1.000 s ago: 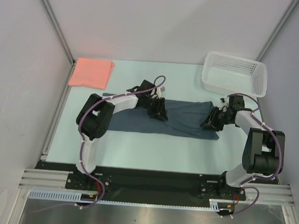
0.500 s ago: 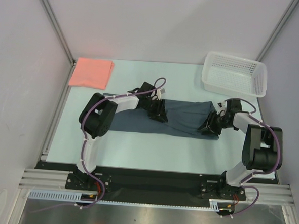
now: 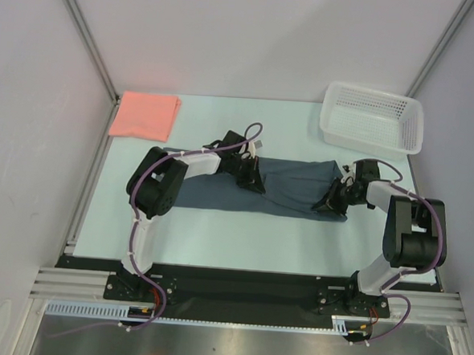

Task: Fold and stack the t-shirts
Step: Fold the tshirt

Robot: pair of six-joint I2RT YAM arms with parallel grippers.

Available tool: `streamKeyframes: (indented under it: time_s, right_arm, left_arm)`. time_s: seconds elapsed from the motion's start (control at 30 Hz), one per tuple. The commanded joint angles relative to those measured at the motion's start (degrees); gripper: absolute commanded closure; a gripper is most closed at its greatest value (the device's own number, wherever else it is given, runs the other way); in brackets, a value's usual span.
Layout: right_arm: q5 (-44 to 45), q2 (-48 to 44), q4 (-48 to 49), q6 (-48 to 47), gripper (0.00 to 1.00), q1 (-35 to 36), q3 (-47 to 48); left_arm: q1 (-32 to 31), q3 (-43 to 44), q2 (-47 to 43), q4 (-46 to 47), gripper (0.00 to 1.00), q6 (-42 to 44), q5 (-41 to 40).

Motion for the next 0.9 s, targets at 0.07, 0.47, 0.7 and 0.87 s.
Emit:
streamKeyframes:
  time_s: [0.07, 0.47, 0.7, 0.87]
  right_arm:
    - [-2.24, -3.01, 0.36, 6.09, 1.0, -0.23, 4.46]
    - [-2.5, 7.44, -2.54, 6.03, 1.0, -0.58, 23.97]
    - [-4.08, 17.55, -5.27, 3.57, 1.0, -1.37, 34.09]
    - [-3.82, 22.03, -8.42, 1.55, 1.0, -1.9, 41.72]
  left_arm:
    - [0.31, 0.28, -2.24, 4.24, 1.0, -4.25, 2.67]
    - [3.29, 6.95, 2.59, 15.85, 1.0, -21.48, 3.91]
    - [4.35, 11.79, 6.81, 17.53, 1.0, -26.14, 4.26]
    - [4.35, 13.29, 8.74, 17.52, 1.0, -27.02, 4.78]
